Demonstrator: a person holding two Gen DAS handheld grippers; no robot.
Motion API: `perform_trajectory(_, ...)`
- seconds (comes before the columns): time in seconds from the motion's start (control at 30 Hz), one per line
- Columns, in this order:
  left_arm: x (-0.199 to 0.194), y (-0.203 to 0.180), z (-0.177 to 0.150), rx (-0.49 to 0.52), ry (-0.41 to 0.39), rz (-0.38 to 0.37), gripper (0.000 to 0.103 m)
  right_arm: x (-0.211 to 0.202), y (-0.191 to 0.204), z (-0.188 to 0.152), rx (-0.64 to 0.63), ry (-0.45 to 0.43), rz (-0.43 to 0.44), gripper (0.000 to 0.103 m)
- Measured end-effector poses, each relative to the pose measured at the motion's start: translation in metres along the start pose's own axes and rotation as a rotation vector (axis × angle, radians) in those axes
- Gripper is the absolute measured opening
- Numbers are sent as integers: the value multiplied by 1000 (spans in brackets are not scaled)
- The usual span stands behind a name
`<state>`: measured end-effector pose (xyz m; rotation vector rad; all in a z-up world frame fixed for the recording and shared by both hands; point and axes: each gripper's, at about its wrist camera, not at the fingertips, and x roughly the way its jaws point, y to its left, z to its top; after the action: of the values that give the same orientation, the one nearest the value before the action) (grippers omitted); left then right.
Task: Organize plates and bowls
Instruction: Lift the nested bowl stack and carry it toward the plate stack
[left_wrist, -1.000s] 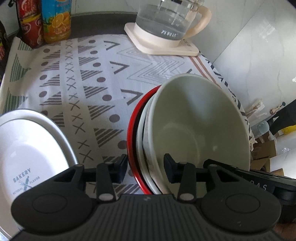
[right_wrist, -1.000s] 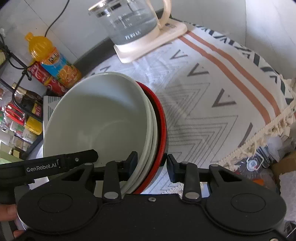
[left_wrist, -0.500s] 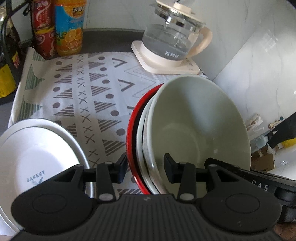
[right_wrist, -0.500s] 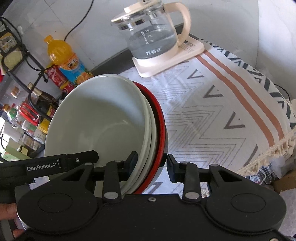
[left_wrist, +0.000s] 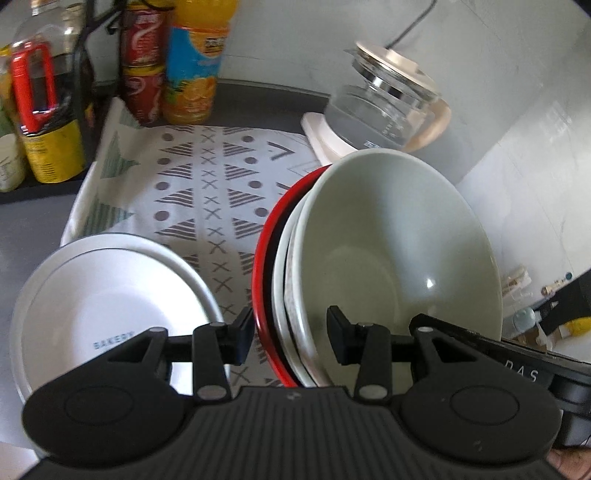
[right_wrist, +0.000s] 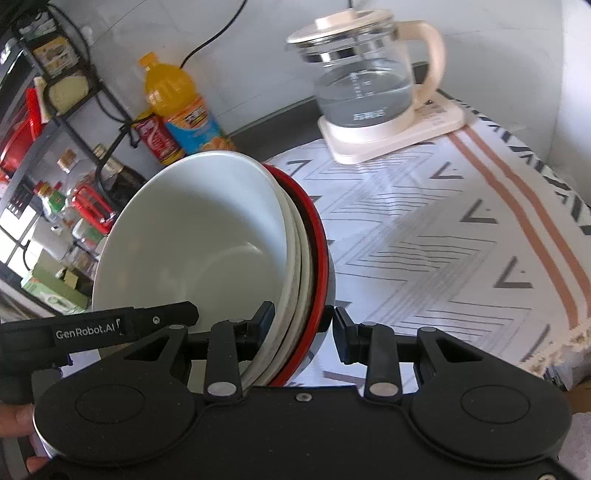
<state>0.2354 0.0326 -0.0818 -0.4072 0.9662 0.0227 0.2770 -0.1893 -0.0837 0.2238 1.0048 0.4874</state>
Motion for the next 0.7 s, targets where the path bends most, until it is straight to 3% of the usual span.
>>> perform_trajectory(0.7,-48,85,-12,-221,-91,127,41,44,91,2,-161,129,141,33)
